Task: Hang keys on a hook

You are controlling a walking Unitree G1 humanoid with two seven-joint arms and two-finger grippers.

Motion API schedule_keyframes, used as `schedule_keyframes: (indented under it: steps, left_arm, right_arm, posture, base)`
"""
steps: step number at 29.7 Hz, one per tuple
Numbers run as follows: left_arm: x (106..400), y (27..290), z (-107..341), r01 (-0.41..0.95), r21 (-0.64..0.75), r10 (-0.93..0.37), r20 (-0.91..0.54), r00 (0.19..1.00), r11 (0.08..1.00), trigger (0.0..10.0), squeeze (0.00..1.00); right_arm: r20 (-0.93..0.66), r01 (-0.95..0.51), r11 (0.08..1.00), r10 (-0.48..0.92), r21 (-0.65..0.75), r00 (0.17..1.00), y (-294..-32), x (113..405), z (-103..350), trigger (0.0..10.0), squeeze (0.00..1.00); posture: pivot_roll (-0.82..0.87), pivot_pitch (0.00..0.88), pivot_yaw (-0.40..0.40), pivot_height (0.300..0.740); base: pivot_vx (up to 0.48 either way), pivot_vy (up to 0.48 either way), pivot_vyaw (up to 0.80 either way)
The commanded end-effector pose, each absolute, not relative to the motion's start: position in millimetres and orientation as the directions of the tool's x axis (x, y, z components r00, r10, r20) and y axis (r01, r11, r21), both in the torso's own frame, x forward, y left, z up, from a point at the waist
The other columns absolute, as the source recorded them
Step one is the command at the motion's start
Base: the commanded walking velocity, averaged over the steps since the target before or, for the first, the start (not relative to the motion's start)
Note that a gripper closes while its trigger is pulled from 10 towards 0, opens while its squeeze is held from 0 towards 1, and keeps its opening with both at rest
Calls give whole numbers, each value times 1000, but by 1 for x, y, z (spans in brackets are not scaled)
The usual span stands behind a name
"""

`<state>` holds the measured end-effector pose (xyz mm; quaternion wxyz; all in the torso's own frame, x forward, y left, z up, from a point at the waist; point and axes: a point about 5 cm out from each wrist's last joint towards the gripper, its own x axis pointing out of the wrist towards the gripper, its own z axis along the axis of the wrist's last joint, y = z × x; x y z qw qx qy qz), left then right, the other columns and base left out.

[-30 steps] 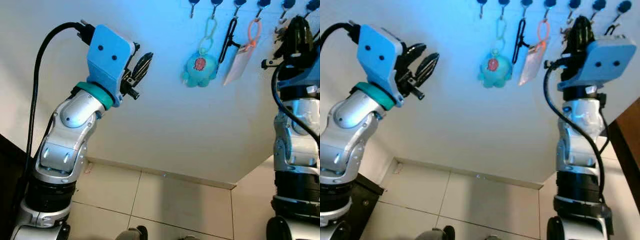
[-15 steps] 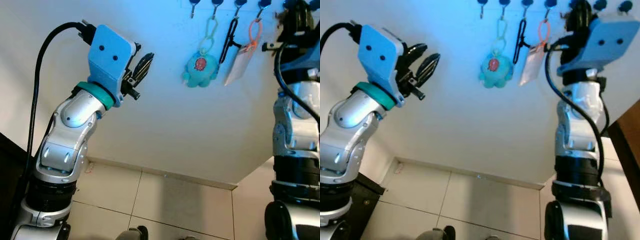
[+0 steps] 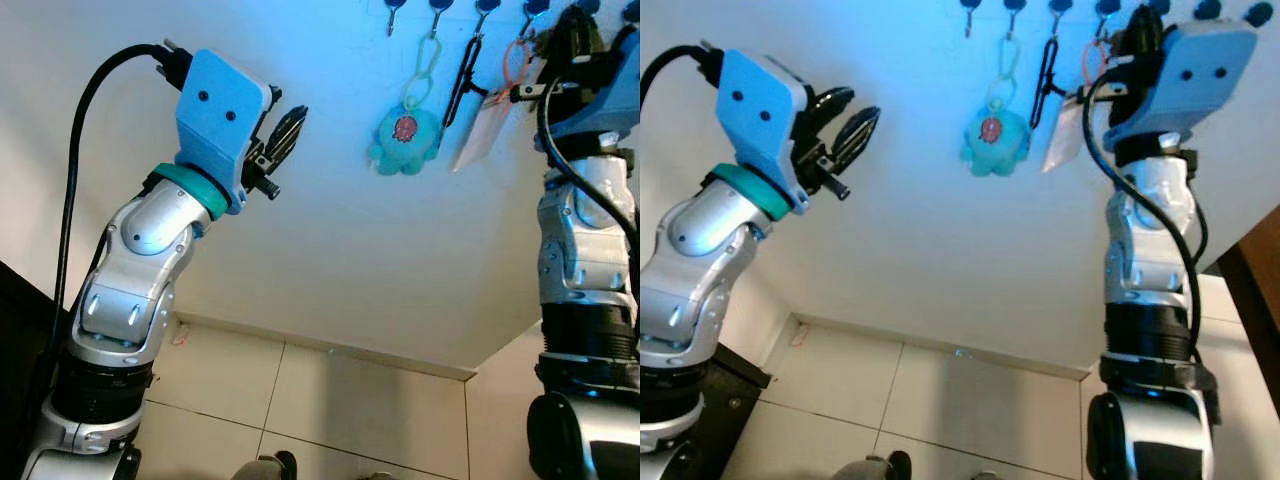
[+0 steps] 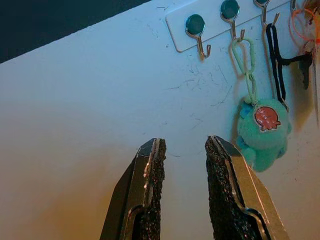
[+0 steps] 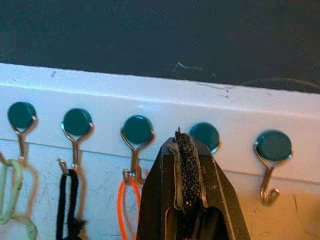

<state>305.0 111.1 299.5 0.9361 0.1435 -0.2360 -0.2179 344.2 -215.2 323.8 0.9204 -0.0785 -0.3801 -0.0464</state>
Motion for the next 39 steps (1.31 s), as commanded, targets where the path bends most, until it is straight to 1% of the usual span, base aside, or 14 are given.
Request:
schedule_keyframes:
  steps: [1, 5, 9, 19, 30, 31, 33, 35, 36, 39]
  left_arm:
    - [306, 114, 299, 333, 385, -475, 371, 798, 861, 10000, 0]
    - [306, 114, 300, 334, 385, -475, 372, 797, 861, 10000, 0]
    - [306, 114, 300, 337, 385, -478, 371, 796, 859, 10000, 0]
    - [308, 114, 300, 337, 387, -479, 369, 796, 858, 10000, 0]
    - [309, 112, 301, 336, 388, -480, 375, 793, 858, 10000, 0]
    - [310, 113, 300, 334, 384, -476, 378, 794, 861, 10000, 0]
    - [311, 112, 300, 335, 378, -475, 382, 793, 863, 10000, 0]
    - [311, 112, 300, 335, 378, -475, 382, 793, 863, 10000, 0]
    - [312, 113, 300, 335, 381, -477, 383, 791, 862, 10000, 0]
    - [313, 114, 301, 328, 386, -474, 387, 791, 862, 10000, 0]
  right_arm:
    - [695, 144, 987, -50, -77, 717, -217, 345, 318, 10000, 0]
    - [693, 151, 986, -63, -66, 718, -220, 343, 315, 10000, 0]
    - [700, 152, 987, -78, -45, 710, -222, 334, 310, 10000, 0]
    - [691, 170, 985, -96, -39, 716, -226, 332, 305, 10000, 0]
    - [687, 139, 988, -54, -69, 725, -224, 335, 306, 10000, 0]
    - [690, 110, 990, -16, -93, 723, -219, 337, 309, 10000, 0]
    - [695, 58, 990, 47, -126, 717, -208, 339, 313, 10000, 0]
    - [695, 58, 990, 47, -126, 717, -208, 339, 313, 10000, 0]
    - [699, 34, 990, 72, -137, 712, -201, 339, 314, 10000, 0]
    - [699, 18, 990, 85, -139, 710, -197, 339, 313, 10000, 0]
  posture:
    - [36, 62, 160, 740]
    - [33, 62, 163, 740]
    - [31, 66, 169, 740]
    - [29, 59, 173, 740]
    - [24, 49, 167, 740]
    - [-1, 36, 157, 740]
    - [-5, 19, 162, 740]
    - [-5, 19, 162, 740]
    - [-5, 3, 165, 740]
    - [2, 0, 163, 740]
  base:
    - [0, 0, 0]
    - [0, 0, 0]
    - [0, 0, 0]
    - [0, 0, 0]
    - [0, 0, 0]
    - [0, 0, 0]
    - [0, 0, 0]
    - [0, 0, 0]
    - [0, 0, 0]
    - [0, 0, 0]
